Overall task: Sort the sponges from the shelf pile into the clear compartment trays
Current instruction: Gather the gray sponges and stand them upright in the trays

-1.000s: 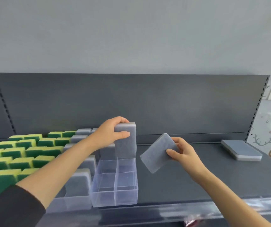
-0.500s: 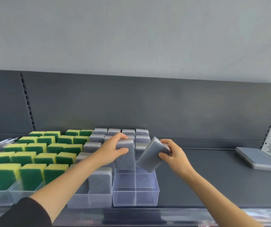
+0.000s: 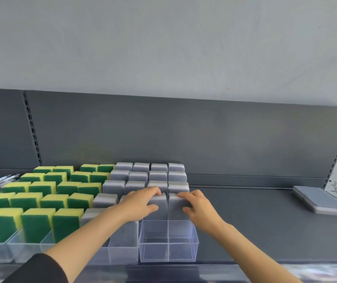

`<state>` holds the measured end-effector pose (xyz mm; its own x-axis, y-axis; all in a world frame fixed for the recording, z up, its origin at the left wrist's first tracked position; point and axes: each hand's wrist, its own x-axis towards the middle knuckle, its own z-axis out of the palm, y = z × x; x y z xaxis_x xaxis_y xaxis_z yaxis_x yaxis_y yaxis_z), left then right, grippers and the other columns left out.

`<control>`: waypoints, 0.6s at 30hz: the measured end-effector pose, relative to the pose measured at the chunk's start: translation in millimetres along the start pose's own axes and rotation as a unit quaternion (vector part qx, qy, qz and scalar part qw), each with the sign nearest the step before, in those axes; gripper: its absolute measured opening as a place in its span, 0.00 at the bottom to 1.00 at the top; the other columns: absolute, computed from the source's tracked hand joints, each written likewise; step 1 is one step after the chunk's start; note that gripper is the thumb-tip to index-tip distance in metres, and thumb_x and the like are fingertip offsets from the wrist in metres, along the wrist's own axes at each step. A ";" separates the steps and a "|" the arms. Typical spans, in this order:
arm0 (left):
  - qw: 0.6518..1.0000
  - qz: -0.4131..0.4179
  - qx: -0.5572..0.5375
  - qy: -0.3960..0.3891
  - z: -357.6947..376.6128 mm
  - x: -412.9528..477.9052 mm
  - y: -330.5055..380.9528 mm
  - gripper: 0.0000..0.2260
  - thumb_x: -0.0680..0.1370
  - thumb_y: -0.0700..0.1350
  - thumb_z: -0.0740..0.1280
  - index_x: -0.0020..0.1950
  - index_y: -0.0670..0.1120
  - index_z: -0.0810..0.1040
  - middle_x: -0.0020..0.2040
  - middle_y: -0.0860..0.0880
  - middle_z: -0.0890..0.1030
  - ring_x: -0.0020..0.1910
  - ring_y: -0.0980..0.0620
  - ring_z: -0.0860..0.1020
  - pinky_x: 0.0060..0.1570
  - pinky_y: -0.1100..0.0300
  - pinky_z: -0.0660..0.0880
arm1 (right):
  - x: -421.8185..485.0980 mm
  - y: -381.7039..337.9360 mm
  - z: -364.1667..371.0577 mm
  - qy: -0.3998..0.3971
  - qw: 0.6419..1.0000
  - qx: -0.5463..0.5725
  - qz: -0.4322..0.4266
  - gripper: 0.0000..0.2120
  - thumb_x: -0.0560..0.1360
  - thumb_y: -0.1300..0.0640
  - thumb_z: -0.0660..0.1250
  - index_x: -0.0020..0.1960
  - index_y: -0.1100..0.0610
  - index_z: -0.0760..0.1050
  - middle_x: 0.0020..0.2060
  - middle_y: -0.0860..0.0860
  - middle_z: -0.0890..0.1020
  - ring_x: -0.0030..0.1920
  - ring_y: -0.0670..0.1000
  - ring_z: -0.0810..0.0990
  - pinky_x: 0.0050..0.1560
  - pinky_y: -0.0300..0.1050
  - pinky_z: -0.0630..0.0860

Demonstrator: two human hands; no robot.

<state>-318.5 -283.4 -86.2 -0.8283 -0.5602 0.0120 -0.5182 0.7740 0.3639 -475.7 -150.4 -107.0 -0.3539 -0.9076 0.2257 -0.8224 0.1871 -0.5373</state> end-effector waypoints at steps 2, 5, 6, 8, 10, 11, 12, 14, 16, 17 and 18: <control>1.000 -0.002 0.018 0.006 1.8 0.9 -1.7 0.12 0.78 0.51 0.61 0.60 0.59 0.65 0.62 0.56 0.74 0.58 0.48 0.74 0.57 0.45 0.73 | -1.6 0.0 6.5 0.000 1.000 -0.007 -0.004 0.20 0.79 0.60 0.56 0.70 0.49 0.64 0.53 0.48 0.66 0.52 0.50 0.71 0.57 0.36 0.68; 0.999 -0.002 0.042 0.000 2.5 1.4 -1.5 0.11 0.78 0.52 0.60 0.59 0.60 0.64 0.62 0.55 0.74 0.57 0.46 0.74 0.56 0.45 0.73 | -3.3 0.6 10.5 0.011 1.000 -0.004 -0.009 0.20 0.79 0.59 0.55 0.71 0.49 0.63 0.58 0.52 0.70 0.57 0.53 0.72 0.59 0.39 0.69; 0.999 -0.003 0.050 -0.003 2.4 1.5 -0.4 0.11 0.78 0.52 0.60 0.60 0.60 0.64 0.62 0.55 0.73 0.57 0.46 0.74 0.56 0.45 0.73 | -4.3 1.6 10.4 0.012 1.000 -0.004 -0.010 0.21 0.79 0.59 0.55 0.71 0.49 0.62 0.59 0.53 0.70 0.58 0.53 0.72 0.59 0.40 0.69; 0.999 -0.004 0.049 -0.008 1.9 1.8 1.7 0.13 0.79 0.52 0.59 0.62 0.58 0.64 0.63 0.54 0.73 0.57 0.47 0.74 0.57 0.47 0.73 | -6.6 3.4 8.8 0.007 1.000 -0.005 -0.015 0.22 0.79 0.59 0.55 0.72 0.48 0.60 0.59 0.53 0.70 0.57 0.53 0.72 0.58 0.40 0.69; 0.999 -0.009 0.038 -0.016 0.0 1.4 3.1 0.15 0.78 0.52 0.60 0.65 0.57 0.64 0.64 0.54 0.73 0.57 0.48 0.74 0.58 0.48 0.73 | -8.4 4.9 6.5 0.001 1.000 -0.008 -0.019 0.24 0.79 0.58 0.56 0.73 0.47 0.57 0.56 0.51 0.69 0.52 0.51 0.71 0.56 0.39 0.69; 0.999 -0.009 0.030 -0.021 -1.3 1.5 3.2 0.16 0.78 0.53 0.61 0.65 0.57 0.64 0.65 0.54 0.72 0.58 0.49 0.73 0.59 0.48 0.72 | -9.6 5.7 5.2 0.001 1.000 -0.004 -0.019 0.25 0.79 0.57 0.57 0.73 0.46 0.55 0.53 0.50 0.69 0.49 0.50 0.71 0.53 0.38 0.69; 1.000 -0.009 0.018 -0.023 -2.5 1.3 3.5 0.17 0.77 0.54 0.61 0.65 0.56 0.65 0.65 0.54 0.72 0.60 0.50 0.73 0.60 0.48 0.72 | -11.0 6.9 3.7 0.001 1.000 0.004 -0.018 0.26 0.79 0.56 0.58 0.74 0.45 0.53 0.52 0.49 0.69 0.47 0.49 0.70 0.51 0.37 0.68; 1.000 -0.001 -0.009 -0.014 -5.0 0.7 5.5 0.18 0.76 0.54 0.63 0.65 0.55 0.66 0.66 0.55 0.71 0.63 0.52 0.71 0.63 0.50 0.70 | -15.9 13.2 0.6 0.008 1.000 0.027 -0.010 0.28 0.78 0.54 0.59 0.74 0.44 0.51 0.54 0.50 0.70 0.51 0.49 0.73 0.53 0.38 0.69; 0.999 0.015 -0.025 0.018 -8.3 -0.3 9.6 0.19 0.76 0.53 0.65 0.65 0.53 0.67 0.65 0.55 0.71 0.65 0.55 0.69 0.64 0.54 0.69 | -22.7 24.2 -3.8 0.021 0.999 0.049 -0.002 0.28 0.78 0.53 0.60 0.74 0.45 0.52 0.61 0.50 0.70 0.62 0.49 0.71 0.61 0.40 0.69; 0.999 0.024 -0.028 0.038 -10.5 -0.5 12.6 0.19 0.75 0.53 0.65 0.64 0.52 0.68 0.64 0.55 0.71 0.65 0.55 0.69 0.64 0.54 0.69 | -26.2 31.0 -6.6 0.026 0.998 0.056 0.003 0.28 0.78 0.53 0.60 0.74 0.47 0.53 0.63 0.49 0.69 0.65 0.48 0.70 0.63 0.40 0.68; 0.997 0.031 -0.028 0.057 -12.7 -1.0 16.9 0.18 0.75 0.53 0.65 0.64 0.53 0.68 0.63 0.55 0.71 0.64 0.56 0.70 0.64 0.55 0.69 | -29.4 38.0 -10.0 0.032 0.998 0.059 0.011 0.27 0.78 0.53 0.60 0.74 0.48 0.54 0.64 0.49 0.69 0.66 0.47 0.69 0.63 0.40 0.68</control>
<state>-323.7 -273.5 -68.3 -0.8272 -0.5437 0.1415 -0.4507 0.7926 0.4107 -501.0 -112.8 -126.0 -0.4024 -0.8775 0.2609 -0.7567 0.1584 -0.6343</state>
